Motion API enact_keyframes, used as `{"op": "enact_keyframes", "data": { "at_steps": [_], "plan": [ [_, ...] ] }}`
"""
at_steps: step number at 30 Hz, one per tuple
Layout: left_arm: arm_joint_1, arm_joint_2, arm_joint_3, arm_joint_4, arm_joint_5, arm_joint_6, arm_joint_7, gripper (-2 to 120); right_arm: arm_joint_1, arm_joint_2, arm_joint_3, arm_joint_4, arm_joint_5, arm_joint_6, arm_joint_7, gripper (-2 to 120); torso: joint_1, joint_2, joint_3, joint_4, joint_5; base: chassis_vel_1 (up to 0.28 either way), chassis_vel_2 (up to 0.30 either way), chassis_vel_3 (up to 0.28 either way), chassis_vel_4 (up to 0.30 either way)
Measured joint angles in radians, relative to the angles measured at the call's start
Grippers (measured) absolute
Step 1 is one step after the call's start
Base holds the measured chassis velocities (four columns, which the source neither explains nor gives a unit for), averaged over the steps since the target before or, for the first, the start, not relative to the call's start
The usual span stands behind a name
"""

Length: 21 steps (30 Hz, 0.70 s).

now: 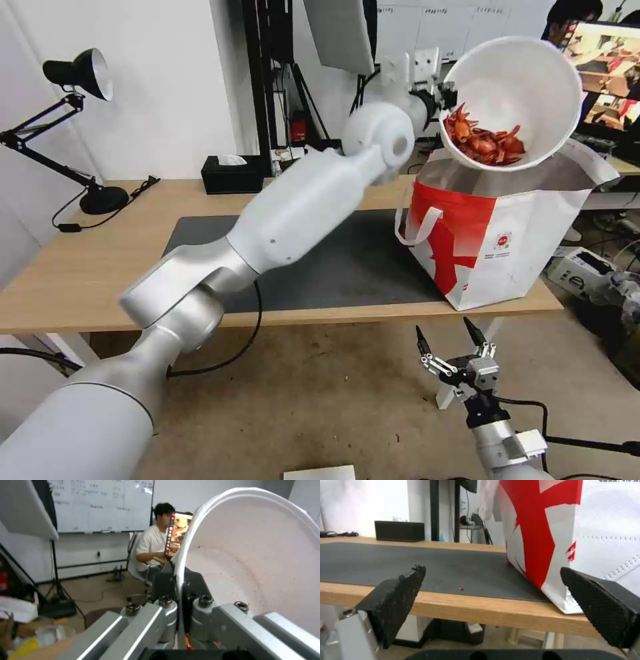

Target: Pick up the trash from the table and place it into the takeout bag.

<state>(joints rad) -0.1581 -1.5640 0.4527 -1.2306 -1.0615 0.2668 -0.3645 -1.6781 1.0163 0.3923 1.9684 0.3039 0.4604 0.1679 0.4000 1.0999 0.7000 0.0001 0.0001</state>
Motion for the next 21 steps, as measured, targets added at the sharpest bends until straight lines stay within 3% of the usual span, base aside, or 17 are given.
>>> {"op": "enact_keyframes", "data": {
  "at_steps": [6, 17, 21],
  "plan": [
    [0.016, 0.018, 0.04, -0.018, 0.024, 0.009, 0.043, 0, 0.0, 0.0, 0.0, 0.0, 0.0, 0.0, 0.0, 100, 0.0, 0.0, 0.0, 0.0, -0.0001, 0.0, 0.0, 0.0, 0.0],
    [0.01, 0.022, 0.059, 0.026, -0.053, 0.123, 0.066, 0, 0.0, 0.0, 0.0, 0.0, 0.0, 0.0, 0.0, 100, 0.0, 0.0, 0.0, 0.0, -0.0002, 0.0, 0.0, 0.0, 0.0],
    [0.001, 0.025, 0.065, 0.037, -0.081, 0.173, 0.108, 0, 0.0, 0.0, 0.0, 0.0, 0.0, 0.0, 0.0, 100, 0.0, 0.0, 0.0, 0.0, -0.0001, 0.0, 0.0, 0.0, 0.0]
  ]
}}
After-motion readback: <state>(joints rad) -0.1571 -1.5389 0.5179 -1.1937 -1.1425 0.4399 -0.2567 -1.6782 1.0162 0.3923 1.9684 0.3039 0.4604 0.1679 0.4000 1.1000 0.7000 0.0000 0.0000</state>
